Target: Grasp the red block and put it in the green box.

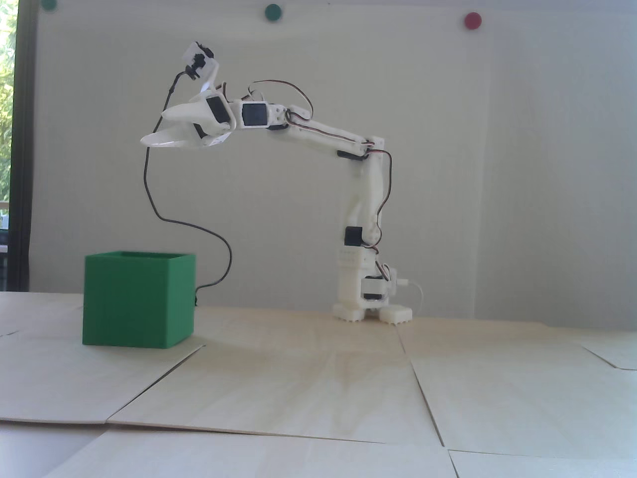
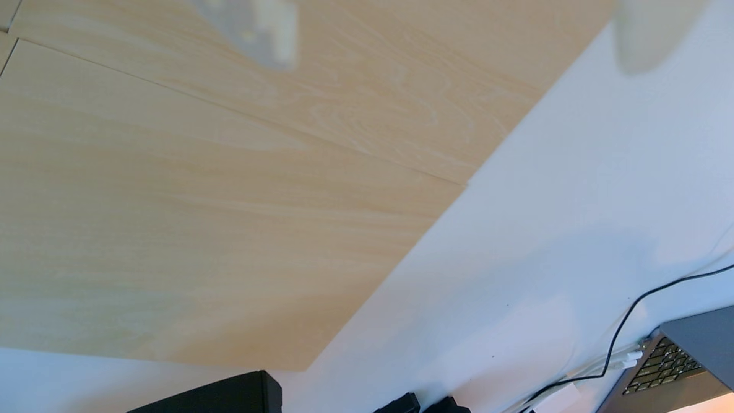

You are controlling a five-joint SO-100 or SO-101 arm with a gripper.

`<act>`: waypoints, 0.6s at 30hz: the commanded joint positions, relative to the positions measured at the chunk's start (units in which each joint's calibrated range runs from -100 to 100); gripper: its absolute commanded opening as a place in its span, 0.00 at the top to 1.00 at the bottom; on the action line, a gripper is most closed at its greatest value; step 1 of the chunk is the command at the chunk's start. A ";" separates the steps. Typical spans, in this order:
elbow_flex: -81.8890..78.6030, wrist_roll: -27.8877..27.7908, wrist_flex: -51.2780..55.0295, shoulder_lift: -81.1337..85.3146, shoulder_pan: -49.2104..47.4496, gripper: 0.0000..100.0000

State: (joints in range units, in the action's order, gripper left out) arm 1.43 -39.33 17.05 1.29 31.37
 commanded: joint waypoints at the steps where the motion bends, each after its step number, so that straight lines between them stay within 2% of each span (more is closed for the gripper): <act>1: 6.11 0.02 -2.30 1.12 0.19 0.96; 8: -0.28 -0.03 1.41 6.81 -3.51 0.98; 14: -20.33 -0.18 12.12 25.60 -11.71 0.98; 18: -41.36 -0.18 13.30 42.97 -18.71 0.98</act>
State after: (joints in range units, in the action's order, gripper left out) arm -22.65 -39.33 28.70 22.79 19.30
